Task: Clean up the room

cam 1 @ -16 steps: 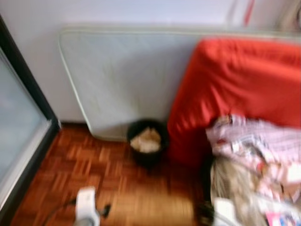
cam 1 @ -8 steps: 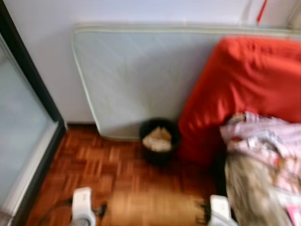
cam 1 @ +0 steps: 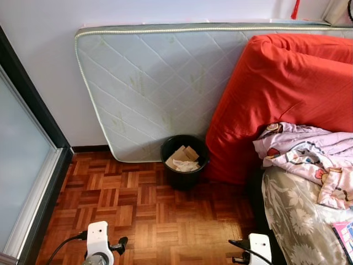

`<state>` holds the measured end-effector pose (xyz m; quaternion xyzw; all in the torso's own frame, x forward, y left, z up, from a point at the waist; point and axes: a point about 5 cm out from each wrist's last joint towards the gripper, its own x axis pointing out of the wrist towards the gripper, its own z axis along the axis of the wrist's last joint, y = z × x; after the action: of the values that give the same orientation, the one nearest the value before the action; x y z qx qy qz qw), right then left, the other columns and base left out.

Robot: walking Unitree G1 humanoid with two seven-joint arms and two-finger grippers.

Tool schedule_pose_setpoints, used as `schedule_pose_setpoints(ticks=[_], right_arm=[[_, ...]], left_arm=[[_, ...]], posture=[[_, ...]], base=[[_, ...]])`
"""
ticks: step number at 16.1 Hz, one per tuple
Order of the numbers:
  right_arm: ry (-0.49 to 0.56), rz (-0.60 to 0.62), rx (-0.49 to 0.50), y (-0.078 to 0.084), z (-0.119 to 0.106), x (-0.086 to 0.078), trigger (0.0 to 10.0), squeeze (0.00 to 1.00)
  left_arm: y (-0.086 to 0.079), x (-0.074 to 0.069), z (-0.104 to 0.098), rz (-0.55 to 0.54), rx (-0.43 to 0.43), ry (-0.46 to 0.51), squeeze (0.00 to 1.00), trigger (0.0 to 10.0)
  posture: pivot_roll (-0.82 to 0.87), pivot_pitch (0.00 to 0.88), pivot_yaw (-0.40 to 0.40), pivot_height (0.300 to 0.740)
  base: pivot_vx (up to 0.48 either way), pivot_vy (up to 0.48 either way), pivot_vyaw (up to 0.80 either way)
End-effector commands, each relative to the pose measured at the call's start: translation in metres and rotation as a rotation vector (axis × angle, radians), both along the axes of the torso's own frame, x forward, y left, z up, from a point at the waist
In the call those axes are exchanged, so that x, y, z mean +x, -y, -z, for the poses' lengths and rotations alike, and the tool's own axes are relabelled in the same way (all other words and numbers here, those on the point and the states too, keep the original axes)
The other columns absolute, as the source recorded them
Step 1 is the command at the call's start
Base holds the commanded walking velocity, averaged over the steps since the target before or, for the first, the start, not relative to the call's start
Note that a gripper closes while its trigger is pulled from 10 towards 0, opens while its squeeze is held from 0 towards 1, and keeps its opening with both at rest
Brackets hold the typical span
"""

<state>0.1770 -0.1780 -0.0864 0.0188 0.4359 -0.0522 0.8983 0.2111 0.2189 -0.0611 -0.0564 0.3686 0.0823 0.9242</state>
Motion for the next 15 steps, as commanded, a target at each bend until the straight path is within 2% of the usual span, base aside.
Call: schedule_pose_setpoints(ticks=[1, 4, 9, 10, 15], right_arm=[[-0.021, -0.034, -0.015, -0.0012, 0.0016, -0.0025, 10.0, 0.00], [-0.026, -0.033, -0.009, -0.0031, 0.0023, -0.0037, 10.0, 0.00], [-0.031, -0.010, -0.002, -0.0024, 0.0033, -0.0058, 10.0, 0.00], [-0.037, -0.045, -0.020, -0.0028, 0.0034, -0.0060, 10.0, 0.00], [-0.021, -0.040, 0.001, -0.0045, 0.0032, -0.0060, 10.0, 0.00]], left_arm=[[-0.0002, -0.0016, 0.0010, -0.011, -0.008, -0.004, 0.00, 10.0], [-0.0001, -0.0019, 0.0013, -0.014, -0.012, -0.007, 0.00, 10.0], [0.0005, -0.0032, 0.0021, -0.012, -0.012, -0.009, 0.00, 10.0], [0.0006, -0.0038, 0.0025, -0.013, -0.012, -0.010, 0.00, 10.0], [0.0007, -0.0064, 0.0039, -0.020, -0.009, -0.015, 0.00, 10.0]], posture=[[0.07, 0.061, -0.010, 0.735], [0.07, 0.059, -0.013, 0.735], [0.07, 0.039, -0.013, 0.735], [0.07, 0.035, -0.014, 0.735], [0.07, 0.013, -0.019, 0.735]], base=[[0.000, 0.000, 0.80], [0.000, 0.000, 0.72], [0.249, 0.000, 0.00], [0.281, 0.000, 0.00], [0.305, 0.000, 0.68]])
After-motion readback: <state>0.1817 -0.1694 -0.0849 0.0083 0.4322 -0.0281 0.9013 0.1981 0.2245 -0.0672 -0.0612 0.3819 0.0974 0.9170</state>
